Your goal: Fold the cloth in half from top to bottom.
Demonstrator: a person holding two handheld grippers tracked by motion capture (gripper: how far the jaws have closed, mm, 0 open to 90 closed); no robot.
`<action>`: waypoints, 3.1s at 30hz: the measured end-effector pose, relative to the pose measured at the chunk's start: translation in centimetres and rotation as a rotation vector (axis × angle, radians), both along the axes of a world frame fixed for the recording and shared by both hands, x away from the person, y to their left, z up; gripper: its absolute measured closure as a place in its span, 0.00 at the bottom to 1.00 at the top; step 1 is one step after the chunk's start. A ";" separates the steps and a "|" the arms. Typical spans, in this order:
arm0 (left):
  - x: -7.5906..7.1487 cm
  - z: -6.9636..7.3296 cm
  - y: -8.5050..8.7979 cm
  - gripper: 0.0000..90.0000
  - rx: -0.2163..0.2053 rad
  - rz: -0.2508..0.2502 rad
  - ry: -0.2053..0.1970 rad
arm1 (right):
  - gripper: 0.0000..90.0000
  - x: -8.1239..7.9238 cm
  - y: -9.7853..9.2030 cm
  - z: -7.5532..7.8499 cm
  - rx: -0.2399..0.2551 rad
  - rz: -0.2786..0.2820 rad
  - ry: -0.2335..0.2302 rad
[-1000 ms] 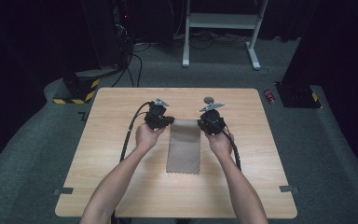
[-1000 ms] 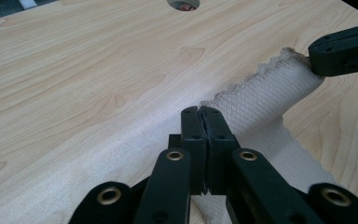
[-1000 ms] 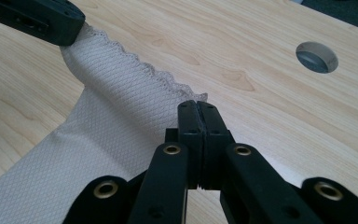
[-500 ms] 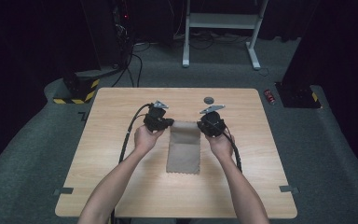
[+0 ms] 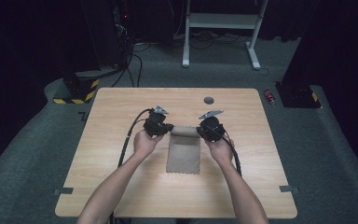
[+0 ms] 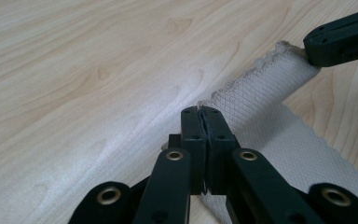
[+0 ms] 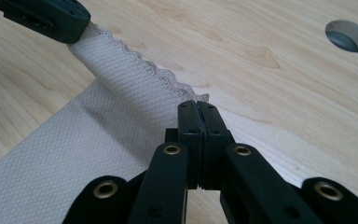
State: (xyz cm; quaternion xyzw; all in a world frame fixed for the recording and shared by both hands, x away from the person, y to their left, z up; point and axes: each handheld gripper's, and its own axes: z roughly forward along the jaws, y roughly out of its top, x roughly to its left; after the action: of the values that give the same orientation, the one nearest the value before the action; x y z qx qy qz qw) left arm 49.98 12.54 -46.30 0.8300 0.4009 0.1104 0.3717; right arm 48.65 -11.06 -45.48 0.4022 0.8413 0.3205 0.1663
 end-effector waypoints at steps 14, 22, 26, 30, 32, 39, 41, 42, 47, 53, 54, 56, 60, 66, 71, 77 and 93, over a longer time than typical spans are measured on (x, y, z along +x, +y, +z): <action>-0.8 -0.7 0.3 0.98 -0.023 0.003 0.013 | 0.99 -0.7 0.0 -0.6 0.007 0.013 0.009; -1.0 -0.9 0.3 0.98 -0.022 -0.005 0.016 | 0.99 -1.0 -0.2 -1.1 0.013 0.015 0.018; -1.1 -1.2 0.2 0.98 -0.016 -0.005 0.023 | 0.99 -1.1 -0.3 -1.3 0.013 0.015 0.022; -1.2 -1.6 0.3 0.98 -0.015 -0.004 0.028 | 0.99 -1.2 -0.2 -1.4 0.014 0.023 0.025; -1.3 -1.6 0.4 0.98 -0.013 -0.008 0.031 | 0.99 -1.3 -0.2 -1.5 0.015 0.026 0.024; -1.9 -1.8 0.5 0.98 -0.029 -0.009 0.034 | 0.99 -1.7 -0.3 -1.9 0.021 0.030 0.029; -2.0 -1.8 0.5 0.98 -0.022 -0.014 0.027 | 0.99 -1.8 -0.3 -2.0 0.018 0.032 0.029; -2.1 -1.9 0.5 0.98 -0.029 -0.010 0.029 | 0.99 -1.9 -0.3 -2.0 0.019 0.035 0.028; -2.3 -2.0 0.6 0.98 -0.037 -0.012 0.032 | 0.99 -2.1 -0.3 -2.2 0.019 0.039 0.031; -2.6 -2.3 0.7 0.98 -0.022 -0.020 0.031 | 0.99 -2.4 -0.2 -2.3 0.023 0.044 0.037; -2.6 -2.2 0.7 0.98 -0.012 -0.026 0.029 | 0.99 -2.5 -0.2 -2.3 0.021 0.049 0.033; -2.7 -2.2 0.7 0.98 -0.025 -0.018 0.032 | 0.99 -2.6 -0.2 -2.3 0.026 0.045 0.038; -2.9 -2.2 0.8 0.98 -0.019 -0.023 0.026 | 0.99 -2.7 -0.2 -2.5 0.027 0.055 0.033; -3.3 -2.3 0.6 0.98 -0.026 -0.024 0.022 | 0.99 -3.0 -0.6 -2.5 0.038 0.056 0.029; -3.6 -2.3 0.6 0.98 -0.025 -0.030 0.015 | 0.99 -3.2 -0.7 -2.6 0.046 0.054 0.033; -4.0 -2.3 0.7 0.98 -0.033 -0.031 0.009 | 0.99 -3.5 -0.9 -2.6 0.060 0.055 0.034; -5.0 -2.4 1.1 0.98 -0.054 -0.029 0.004 | 0.99 -4.3 -0.9 -2.8 0.071 0.073 0.035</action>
State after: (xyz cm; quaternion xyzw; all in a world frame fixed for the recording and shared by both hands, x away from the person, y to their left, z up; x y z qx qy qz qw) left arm 44.96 13.62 -48.69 0.8257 0.3922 0.0926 0.3947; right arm 44.31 -11.97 -48.23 0.3826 0.8462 0.3491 0.1253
